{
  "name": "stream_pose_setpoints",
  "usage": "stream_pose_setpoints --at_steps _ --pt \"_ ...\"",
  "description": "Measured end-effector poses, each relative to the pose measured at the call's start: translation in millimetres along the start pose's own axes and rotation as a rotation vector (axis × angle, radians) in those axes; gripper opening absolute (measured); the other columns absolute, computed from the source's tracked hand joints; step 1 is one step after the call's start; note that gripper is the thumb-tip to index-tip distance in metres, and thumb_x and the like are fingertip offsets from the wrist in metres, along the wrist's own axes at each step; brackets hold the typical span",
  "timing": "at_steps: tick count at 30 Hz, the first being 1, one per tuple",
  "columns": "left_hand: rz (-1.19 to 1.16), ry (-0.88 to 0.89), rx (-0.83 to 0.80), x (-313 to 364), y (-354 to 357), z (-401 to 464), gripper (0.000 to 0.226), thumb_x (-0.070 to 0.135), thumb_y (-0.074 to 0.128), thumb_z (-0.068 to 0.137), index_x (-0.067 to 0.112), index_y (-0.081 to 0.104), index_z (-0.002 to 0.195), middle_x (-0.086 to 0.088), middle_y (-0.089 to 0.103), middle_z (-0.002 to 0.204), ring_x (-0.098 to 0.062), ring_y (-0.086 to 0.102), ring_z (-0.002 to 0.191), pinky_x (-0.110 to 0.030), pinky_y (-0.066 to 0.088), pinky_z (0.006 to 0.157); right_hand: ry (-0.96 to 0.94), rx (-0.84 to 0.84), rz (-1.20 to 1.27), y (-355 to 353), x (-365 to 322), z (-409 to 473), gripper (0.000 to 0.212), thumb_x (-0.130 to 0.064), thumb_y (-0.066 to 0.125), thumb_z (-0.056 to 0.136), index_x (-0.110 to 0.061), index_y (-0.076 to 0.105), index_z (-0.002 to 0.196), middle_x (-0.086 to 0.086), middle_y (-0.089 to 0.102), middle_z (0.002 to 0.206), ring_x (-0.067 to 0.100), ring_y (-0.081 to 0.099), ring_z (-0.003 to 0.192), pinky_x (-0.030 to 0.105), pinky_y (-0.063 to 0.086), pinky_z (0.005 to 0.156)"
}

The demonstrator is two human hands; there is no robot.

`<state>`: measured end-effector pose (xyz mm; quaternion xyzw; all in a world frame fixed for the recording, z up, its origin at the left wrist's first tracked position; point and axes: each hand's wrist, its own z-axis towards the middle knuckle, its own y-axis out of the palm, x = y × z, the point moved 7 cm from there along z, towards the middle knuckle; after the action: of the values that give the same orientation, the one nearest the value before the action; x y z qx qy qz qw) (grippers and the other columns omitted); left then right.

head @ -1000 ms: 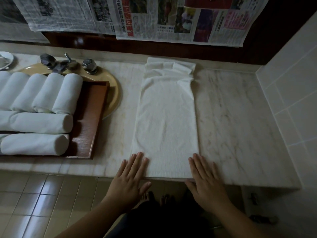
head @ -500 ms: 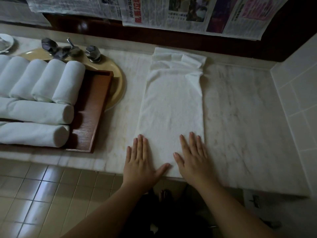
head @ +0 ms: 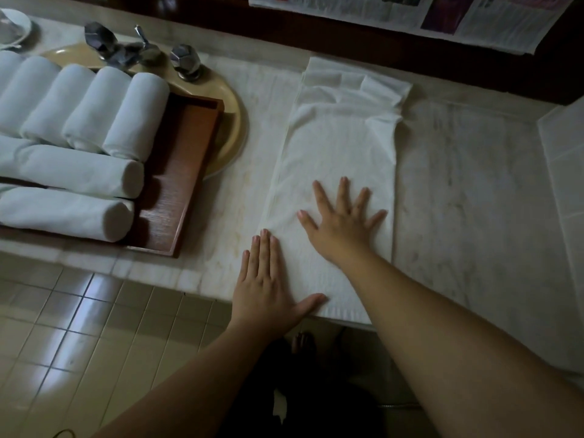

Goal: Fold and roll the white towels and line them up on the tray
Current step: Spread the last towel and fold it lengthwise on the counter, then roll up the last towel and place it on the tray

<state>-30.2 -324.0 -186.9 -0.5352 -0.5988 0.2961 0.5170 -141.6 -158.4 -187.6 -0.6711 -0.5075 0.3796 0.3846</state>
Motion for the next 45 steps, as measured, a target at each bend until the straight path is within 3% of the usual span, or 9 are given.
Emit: stream_pose_setpoints --at_steps 10,15,18,21,24,27,31,38,45 --pt "-0.024 0.018 -0.018 0 -6 -1 0.137 0.105 0.015 0.073 0.006 -0.029 0.158 -0.012 -0.038 0.165 -0.026 -0.033 0.154 -0.047 -0.006 0.130 0.255 0.050 0.010 -25 134 1 0.071 -0.068 0.006 0.102 -0.036 -0.009 0.164 0.001 -0.017 0.172 0.031 -0.015 0.158 0.070 -0.002 0.121" --pt "-0.008 0.141 -0.006 6 -14 -5 0.134 0.103 0.023 0.077 0.009 -0.021 0.162 -0.013 -0.033 0.167 -0.028 -0.031 0.155 -0.050 -0.008 0.130 -0.291 0.091 0.022 -1 97 -95 0.081 -0.067 0.026 0.103 -0.032 -0.014 0.163 -0.002 -0.025 0.170 0.021 -0.021 0.157 0.043 -0.003 0.128" --pt "0.031 0.372 0.107 -1 -17 -25 0.114 0.091 0.047 0.085 0.015 0.023 0.166 -0.017 0.014 0.172 -0.035 0.012 0.159 -0.050 0.007 0.130 -0.524 0.077 -0.096 39 89 -156 0.081 -0.071 0.026 0.103 -0.033 -0.009 0.164 -0.002 -0.019 0.172 0.020 -0.017 0.159 0.040 -0.001 0.128" --pt "0.073 0.535 0.226 -28 -13 -43 0.064 0.060 0.061 0.096 0.021 0.055 0.146 -0.010 0.050 0.144 -0.035 0.057 0.126 -0.048 0.038 0.114 -0.475 0.136 -0.128 66 111 -180 0.071 -0.056 0.036 0.106 -0.031 0.007 0.166 0.001 -0.007 0.174 0.024 -0.005 0.160 0.047 0.011 0.126" --pt "0.069 0.620 0.298 -50 -17 -50 0.041 0.031 0.065 0.096 0.025 0.065 0.137 -0.008 0.061 0.132 -0.029 0.063 0.113 -0.043 0.050 0.097 -0.469 0.312 -0.032 65 124 -189 0.053 -0.037 0.048 0.103 -0.023 0.049 0.154 0.012 0.035 0.165 0.030 0.035 0.151 0.044 0.037 0.118" --pt "0.035 0.660 0.315 -54 -26 -49 0.039 0.018 0.077 0.092 0.025 0.072 0.130 -0.005 0.068 0.125 -0.023 0.065 0.105 -0.035 0.053 0.086 -0.480 0.488 -0.044 58 126 -199 0.043 -0.028 0.056 0.096 -0.019 0.068 0.136 0.008 0.063 0.128 0.029 0.064 0.109 0.039 0.051 0.087" --pt "-0.004 0.698 0.305 -53 -34 -49 0.034 0.019 0.076 0.091 0.024 0.074 0.125 -0.002 0.068 0.112 -0.019 0.066 0.094 -0.029 0.054 0.067 -0.472 0.548 -0.040 54 132 -204 0.039 -0.019 0.070 0.087 -0.016 0.074 0.126 -0.001 0.070 0.111 0.020 0.061 0.094 0.031 0.042 0.080" --pt "-0.031 0.684 0.323 -56 -32 -47 0.032 0.017 0.060 0.096 0.019 0.075 0.124 0.003 0.070 0.106 -0.017 0.065 0.088 -0.028 0.055 0.069 -0.332 0.440 0.257 51 141 -202 0.024 -0.026 0.058 0.102 -0.023 0.076 0.117 -0.014 0.065 0.107 0.005 0.058 0.096 0.024 0.051 0.082" --pt "-0.279 0.293 0.264 -53 -41 -28 0.033 0.039 0.049 0.102 0.023 0.075 0.117 0.021 0.055 0.095 -0.002 0.053 0.083 -0.012 0.040 0.069 0.034 0.167 0.820 38 140 -177 0.023 -0.030 0.061 0.102 -0.051 0.057 0.111 -0.018 0.065 0.108 -0.004 0.063 0.098 0.018 0.052 0.080"
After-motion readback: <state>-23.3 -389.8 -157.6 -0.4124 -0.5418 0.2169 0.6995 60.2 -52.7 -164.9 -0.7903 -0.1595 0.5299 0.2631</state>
